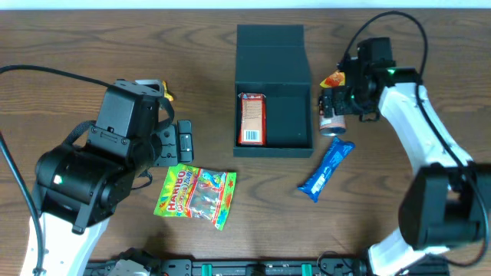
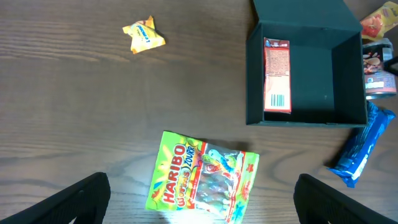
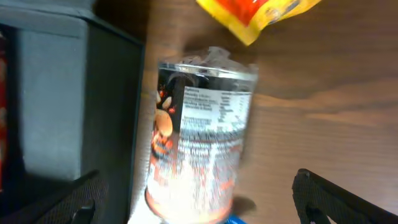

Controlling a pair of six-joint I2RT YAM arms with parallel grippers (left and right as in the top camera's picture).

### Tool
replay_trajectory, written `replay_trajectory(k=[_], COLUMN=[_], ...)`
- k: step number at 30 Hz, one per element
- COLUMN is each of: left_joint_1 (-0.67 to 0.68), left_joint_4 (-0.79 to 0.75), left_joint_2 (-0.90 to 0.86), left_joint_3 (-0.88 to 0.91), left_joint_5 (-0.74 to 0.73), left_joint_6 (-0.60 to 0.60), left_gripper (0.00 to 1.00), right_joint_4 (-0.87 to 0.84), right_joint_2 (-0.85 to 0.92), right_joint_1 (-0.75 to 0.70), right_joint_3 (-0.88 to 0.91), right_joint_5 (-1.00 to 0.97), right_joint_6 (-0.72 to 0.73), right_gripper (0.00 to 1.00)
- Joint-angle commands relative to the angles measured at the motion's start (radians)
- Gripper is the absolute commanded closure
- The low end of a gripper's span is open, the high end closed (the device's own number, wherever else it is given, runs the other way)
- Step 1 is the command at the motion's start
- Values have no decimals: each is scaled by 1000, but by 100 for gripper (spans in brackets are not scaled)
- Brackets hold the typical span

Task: Pack container
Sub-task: 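Grasp the Pringles can with the right gripper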

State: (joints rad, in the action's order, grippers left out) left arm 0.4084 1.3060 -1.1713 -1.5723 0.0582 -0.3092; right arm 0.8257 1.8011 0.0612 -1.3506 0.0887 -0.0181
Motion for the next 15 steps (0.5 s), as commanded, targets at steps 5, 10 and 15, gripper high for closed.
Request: replay_trajectory(k=[5,10,15], left_joint_1=[-4,-4,-4], left_joint_4=[4,3,3], left_joint_2=[-2,-2,-2], left_joint_3=[-15,-16,-15], left_joint_5=[0,0,0], left_joint_6=[18,18,18], left_gripper=[5,5,5], right_joint_4=[-42,-73,-101], right_joint_2=[76,87,118], right_joint_1=[6,6,9], right_joint_3=[-1,-1,-1], right_joint_5=[45,47,47], right_joint_6=[-25,-24,-21], right_gripper=[4,3,5])
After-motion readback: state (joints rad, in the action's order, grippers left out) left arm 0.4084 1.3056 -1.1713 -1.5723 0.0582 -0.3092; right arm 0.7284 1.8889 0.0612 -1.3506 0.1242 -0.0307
